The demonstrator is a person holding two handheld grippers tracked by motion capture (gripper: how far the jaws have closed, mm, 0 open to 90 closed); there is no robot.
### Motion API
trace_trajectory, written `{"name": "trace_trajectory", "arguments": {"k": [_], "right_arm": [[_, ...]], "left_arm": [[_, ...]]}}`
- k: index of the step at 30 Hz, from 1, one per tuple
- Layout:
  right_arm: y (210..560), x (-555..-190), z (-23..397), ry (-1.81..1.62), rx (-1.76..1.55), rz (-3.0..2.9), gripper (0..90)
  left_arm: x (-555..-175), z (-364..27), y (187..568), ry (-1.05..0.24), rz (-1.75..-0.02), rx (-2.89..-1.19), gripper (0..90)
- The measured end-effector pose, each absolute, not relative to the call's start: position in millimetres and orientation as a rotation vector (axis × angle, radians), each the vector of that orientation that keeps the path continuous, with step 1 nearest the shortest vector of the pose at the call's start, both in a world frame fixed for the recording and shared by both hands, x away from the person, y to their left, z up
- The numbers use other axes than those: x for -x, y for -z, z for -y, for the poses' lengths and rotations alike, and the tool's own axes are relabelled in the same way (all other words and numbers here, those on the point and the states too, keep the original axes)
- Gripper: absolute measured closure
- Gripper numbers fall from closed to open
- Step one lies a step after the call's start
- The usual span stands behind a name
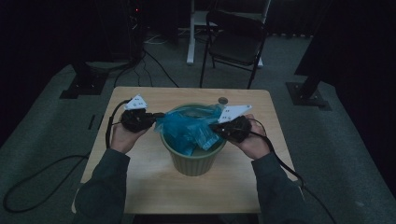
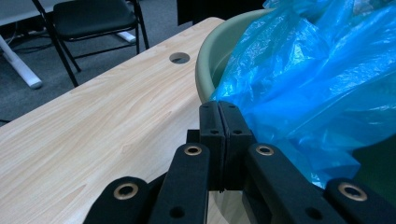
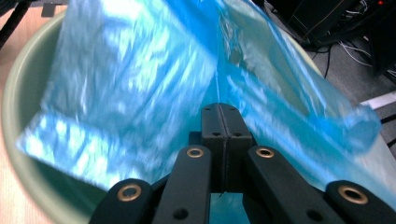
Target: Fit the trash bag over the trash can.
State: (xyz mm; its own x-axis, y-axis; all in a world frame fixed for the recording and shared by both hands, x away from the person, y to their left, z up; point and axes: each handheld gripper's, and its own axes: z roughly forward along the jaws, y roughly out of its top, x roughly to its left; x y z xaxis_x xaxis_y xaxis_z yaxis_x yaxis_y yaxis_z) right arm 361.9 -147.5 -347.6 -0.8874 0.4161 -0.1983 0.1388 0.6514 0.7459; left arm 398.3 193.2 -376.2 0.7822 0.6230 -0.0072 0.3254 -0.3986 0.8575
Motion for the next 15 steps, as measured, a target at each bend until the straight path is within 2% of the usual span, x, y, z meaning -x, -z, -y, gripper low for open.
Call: {"name": "trace_trajectory", "arguments": {"k": [15], "right_arm": [[354, -338, 198, -1.161, -0.524, -2.486, 90.0]], "left_arm": [[-395, -199, 379, -0.391, -0.723, -2.002, 89.6]]}}
